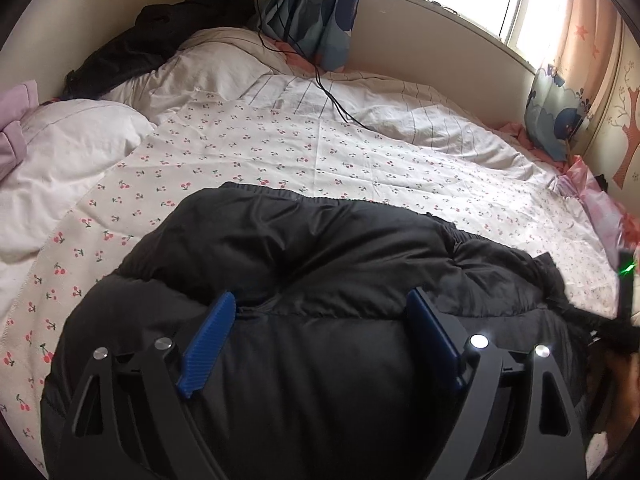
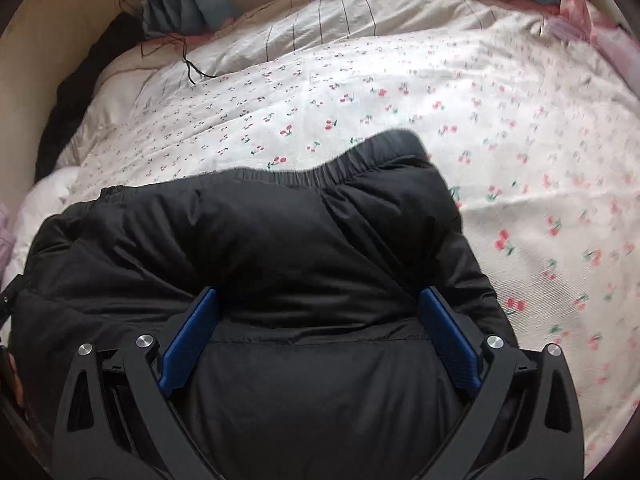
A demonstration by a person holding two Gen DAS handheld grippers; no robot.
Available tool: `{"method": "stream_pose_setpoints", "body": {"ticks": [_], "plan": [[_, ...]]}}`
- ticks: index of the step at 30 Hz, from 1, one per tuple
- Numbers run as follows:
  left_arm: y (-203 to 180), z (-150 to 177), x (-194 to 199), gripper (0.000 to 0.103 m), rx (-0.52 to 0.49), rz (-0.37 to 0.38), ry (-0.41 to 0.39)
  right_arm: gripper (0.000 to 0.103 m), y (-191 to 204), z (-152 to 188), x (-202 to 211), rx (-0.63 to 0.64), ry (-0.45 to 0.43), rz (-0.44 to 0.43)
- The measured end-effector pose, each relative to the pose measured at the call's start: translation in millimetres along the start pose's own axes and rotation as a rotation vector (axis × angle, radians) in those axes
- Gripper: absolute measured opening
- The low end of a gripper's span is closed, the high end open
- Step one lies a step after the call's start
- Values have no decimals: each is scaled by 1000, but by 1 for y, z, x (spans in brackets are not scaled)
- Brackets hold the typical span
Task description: Fold large clothes
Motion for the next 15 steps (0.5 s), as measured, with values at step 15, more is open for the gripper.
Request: {"method": "stream_pose_setpoints", "body": {"ticks": [15], "plan": [[7, 0, 22, 84, -36, -37, -65, 96, 144, 31, -12, 304, 30, -115]]}}
Point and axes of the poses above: each gripper's, at about its wrist camera, not at the fingertips, and x roughly against the way its jaws point, y to its left, z to its underside, the point moved 7 cm from there along -x, roughly the way its jaws point, and after that the axes turned 1 degree about -x, right-handed, at the moved point
